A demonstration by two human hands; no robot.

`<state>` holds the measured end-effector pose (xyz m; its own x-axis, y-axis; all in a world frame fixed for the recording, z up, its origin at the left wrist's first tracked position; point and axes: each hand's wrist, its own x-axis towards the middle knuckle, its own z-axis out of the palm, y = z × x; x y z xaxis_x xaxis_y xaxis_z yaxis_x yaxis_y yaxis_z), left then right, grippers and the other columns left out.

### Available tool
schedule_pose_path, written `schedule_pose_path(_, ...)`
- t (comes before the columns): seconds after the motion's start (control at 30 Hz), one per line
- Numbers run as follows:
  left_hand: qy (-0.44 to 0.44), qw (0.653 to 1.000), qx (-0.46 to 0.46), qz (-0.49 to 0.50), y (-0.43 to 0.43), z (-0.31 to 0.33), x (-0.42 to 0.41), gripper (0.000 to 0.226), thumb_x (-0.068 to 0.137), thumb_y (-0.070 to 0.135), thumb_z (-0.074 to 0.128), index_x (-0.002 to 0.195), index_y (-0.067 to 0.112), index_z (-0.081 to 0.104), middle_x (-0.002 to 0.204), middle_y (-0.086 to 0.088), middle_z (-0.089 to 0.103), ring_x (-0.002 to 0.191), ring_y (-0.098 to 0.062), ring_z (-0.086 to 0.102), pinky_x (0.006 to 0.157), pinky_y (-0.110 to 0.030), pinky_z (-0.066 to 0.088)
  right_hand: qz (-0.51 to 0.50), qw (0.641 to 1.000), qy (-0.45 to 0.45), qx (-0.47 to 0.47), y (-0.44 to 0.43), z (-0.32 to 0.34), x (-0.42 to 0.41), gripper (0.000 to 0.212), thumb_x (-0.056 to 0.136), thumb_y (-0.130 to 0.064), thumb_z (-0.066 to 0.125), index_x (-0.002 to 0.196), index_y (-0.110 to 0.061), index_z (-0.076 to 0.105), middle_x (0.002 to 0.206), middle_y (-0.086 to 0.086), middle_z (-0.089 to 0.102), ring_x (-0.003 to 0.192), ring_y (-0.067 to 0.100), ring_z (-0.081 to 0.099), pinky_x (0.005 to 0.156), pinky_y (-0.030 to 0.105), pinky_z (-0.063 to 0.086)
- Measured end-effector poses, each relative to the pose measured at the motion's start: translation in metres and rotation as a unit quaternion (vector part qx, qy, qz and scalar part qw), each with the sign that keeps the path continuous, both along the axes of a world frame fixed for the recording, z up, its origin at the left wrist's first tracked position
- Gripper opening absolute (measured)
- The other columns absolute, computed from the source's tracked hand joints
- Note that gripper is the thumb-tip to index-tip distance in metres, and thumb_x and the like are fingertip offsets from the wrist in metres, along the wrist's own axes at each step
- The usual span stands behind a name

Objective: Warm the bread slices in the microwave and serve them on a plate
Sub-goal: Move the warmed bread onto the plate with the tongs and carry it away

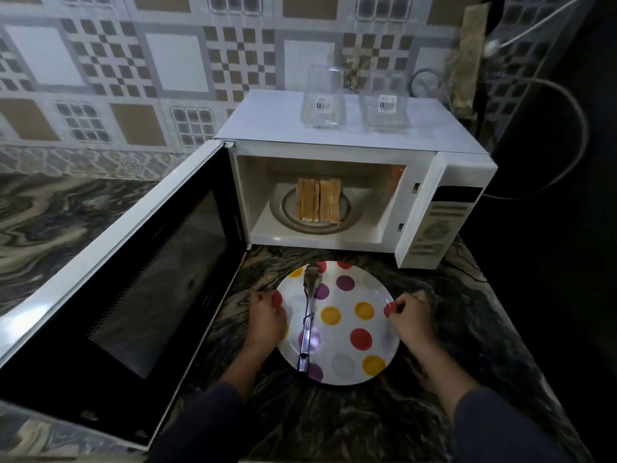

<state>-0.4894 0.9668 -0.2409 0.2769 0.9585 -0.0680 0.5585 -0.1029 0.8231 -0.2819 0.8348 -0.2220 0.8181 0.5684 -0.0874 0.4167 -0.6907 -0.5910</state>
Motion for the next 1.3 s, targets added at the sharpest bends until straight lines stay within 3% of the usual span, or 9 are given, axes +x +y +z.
schedule_pose_path(0.2, 0.019, 0.999, 0.025, 0.012, -0.004, 0.0, 0.002, 0.031, 0.085, -0.007, 0.048, 0.115, -0.006, 0.059, 0.129, -0.026, 0.041, 0.112, -0.037, 0.048, 0.103, -0.024, 0.029, 0.129, 0.989, -0.053, 0.042, 0.028, 0.011, -0.036, 0.031, 0.087, -0.01, 0.054, 0.118, -0.009, 0.055, 0.123, 0.007, 0.045, 0.109, 0.025, 0.051, 0.091, 0.035, 0.046)
schedule_pose_path(0.37, 0.018, 0.999, 0.032, 0.001, -0.004, -0.003, -0.001, 0.025, 0.086, -0.005, 0.047, 0.107, -0.007, 0.061, 0.118, -0.023, 0.046, 0.105, -0.035, 0.05, 0.098, -0.026, 0.033, 0.184, 0.982, 0.001, 0.045, 0.057, 0.012, -0.08, 0.023, 0.089, -0.03, 0.054, 0.101, -0.011, 0.059, 0.104, 0.007, 0.06, 0.094, 0.024, 0.059, 0.074, 0.029, 0.045)
schedule_pose_path(0.47, 0.02, 0.999, 0.03, -0.018, 0.002, -0.008, -0.009, 0.024, 0.087, 0.004, 0.054, 0.107, 0.001, 0.067, 0.109, -0.02, 0.056, 0.1, -0.032, 0.054, 0.092, -0.027, 0.041, 0.202, 0.978, 0.057, -0.018, 0.066, 0.001, -0.101, 0.054, 0.086, -0.045, 0.053, 0.127, -0.011, 0.046, 0.124, 0.008, 0.055, 0.111, 0.026, 0.054, 0.091, 0.036, 0.046)
schedule_pose_path(0.53, -0.006, 0.999, 0.015, -0.041, 0.01, -0.015, -0.016, 0.021, 0.085, 0.012, 0.059, 0.102, 0.007, 0.07, 0.101, -0.015, 0.066, 0.094, -0.029, 0.062, 0.088, -0.035, 0.05, 0.212, 0.975, 0.046, -0.039, 0.064, -0.006, -0.111, 0.064, 0.087, -0.04, 0.054, 0.137, -0.007, 0.032, 0.132, 0.014, 0.045, 0.119, 0.032, 0.047, 0.097, 0.039, 0.043)
schedule_pose_path(0.67, -0.063, 0.996, -0.051, -0.045, 0.017, -0.005, -0.021, 0.012, 0.079, 0.003, 0.065, 0.088, 0.002, 0.073, 0.086, -0.014, 0.072, 0.081, -0.025, 0.067, 0.077, -0.044, 0.056, 0.187, 0.982, 0.02, -0.019, 0.054, -0.007, -0.117, 0.041, 0.088, -0.018, 0.047, 0.126, -0.004, 0.041, 0.119, 0.016, 0.048, 0.108, 0.032, 0.05, 0.084, 0.035, 0.045)
schedule_pose_path(0.8, -0.073, 0.997, -0.007, 0.029, 0.016, 0.01, -0.011, 0.014, 0.083, 0.004, 0.059, 0.09, -0.002, 0.069, 0.088, -0.021, 0.069, 0.081, -0.027, 0.063, 0.076, -0.03, 0.048, 0.173, 0.984, 0.025, 0.026, 0.042, -0.006, -0.105, 0.006, 0.088, -0.014, 0.05, 0.089, -0.008, 0.053, 0.099, 0.011, 0.055, 0.088, 0.022, 0.053, 0.068, 0.026, 0.034)
schedule_pose_path(0.87, -0.108, 0.993, -0.008, 0.041, 0.014, 0.017, -0.003, 0.02, 0.088, 0.017, 0.055, 0.093, 0.003, 0.068, 0.092, -0.022, 0.066, 0.089, -0.033, 0.062, 0.08, -0.035, 0.047, 0.17, 0.982, 0.013, 0.079, 0.031, -0.002, -0.098, 0.013, 0.09, -0.018, 0.053, 0.084, -0.006, 0.057, 0.094, 0.01, 0.061, 0.082, 0.018, 0.054, 0.066, 0.024, 0.037)
schedule_pose_path(1.07, -0.347, 0.91, -0.218, -0.058, 0.0, 0.048, 0.032, 0.056, 0.084, 0.061, 0.05, 0.107, 0.012, 0.066, 0.103, -0.009, 0.07, 0.097, -0.02, 0.065, 0.084, -0.03, 0.05, 0.194, 0.957, -0.057, 0.206, 0.015, 0.02, -0.087, 0.006, 0.083, -0.008, 0.063, 0.087, -0.004, 0.063, 0.084, 0.002, 0.057, 0.078, 0.012, 0.051, 0.065, 0.013, 0.037)
schedule_pose_path(1.3, -0.451, 0.844, -0.288, -0.03, -0.006, 0.082, 0.056, 0.032, 0.092, 0.034, 0.054, 0.07, 0.01, 0.057, 0.051, 0.001, 0.051, 0.049, -0.014, 0.051, 0.056, -0.028, 0.046, 0.24, 0.945, -0.118, 0.189, 0.003, 0.021, -0.084, 0.019, 0.083, -0.018, 0.065, 0.098, -0.009, 0.063, 0.093, -0.004, 0.052, 0.089, 0.008, 0.047, 0.076, 0.02, 0.041)
